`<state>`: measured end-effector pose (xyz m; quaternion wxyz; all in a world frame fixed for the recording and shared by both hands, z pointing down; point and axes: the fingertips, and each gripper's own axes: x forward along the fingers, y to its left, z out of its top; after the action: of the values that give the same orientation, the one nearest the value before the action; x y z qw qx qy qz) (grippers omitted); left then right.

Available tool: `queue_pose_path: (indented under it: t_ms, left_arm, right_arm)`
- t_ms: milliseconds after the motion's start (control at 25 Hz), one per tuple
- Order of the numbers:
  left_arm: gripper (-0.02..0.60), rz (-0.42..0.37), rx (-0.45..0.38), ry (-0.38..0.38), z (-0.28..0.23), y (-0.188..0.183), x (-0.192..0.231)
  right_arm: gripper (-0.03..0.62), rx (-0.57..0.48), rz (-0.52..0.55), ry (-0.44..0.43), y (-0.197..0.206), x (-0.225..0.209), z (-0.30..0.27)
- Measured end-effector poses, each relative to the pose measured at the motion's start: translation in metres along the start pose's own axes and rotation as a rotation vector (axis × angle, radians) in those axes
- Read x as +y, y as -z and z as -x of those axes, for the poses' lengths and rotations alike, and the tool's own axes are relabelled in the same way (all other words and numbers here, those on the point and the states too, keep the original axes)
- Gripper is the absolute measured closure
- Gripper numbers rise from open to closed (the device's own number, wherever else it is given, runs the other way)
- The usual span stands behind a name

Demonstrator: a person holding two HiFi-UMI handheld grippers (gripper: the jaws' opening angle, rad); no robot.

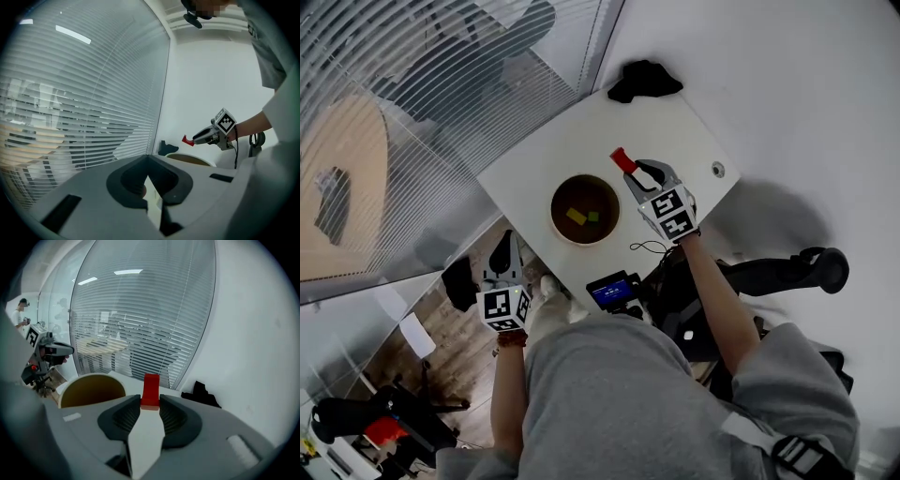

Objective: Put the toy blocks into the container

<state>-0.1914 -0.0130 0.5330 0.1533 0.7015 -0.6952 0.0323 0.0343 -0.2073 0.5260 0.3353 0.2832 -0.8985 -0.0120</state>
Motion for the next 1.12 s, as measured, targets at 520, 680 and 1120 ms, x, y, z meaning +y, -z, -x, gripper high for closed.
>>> queue_pose_path:
  t_ms: [520, 680, 1120]
  left_arm:
    - [0.574, -0.003, 0.003, 0.053, 0.000, 0.008, -0.017]
    - [0.574, -0.007, 0.003, 0.053, -0.001, 0.006, -0.017]
    - [0.574, -0.013, 0.025, 0.067, -0.006, 0.015, -0.021]
  right_arm:
    - [0.456, -0.100, -0.042, -0.048, -0.028, 0.052, 0.034]
    - [0.456, -0.108, -0.052, -0.073, -0.026, 0.065, 0.036]
    - [0.454, -0.109, -0.055, -0.124, -0.014, 0.083, 0.031]
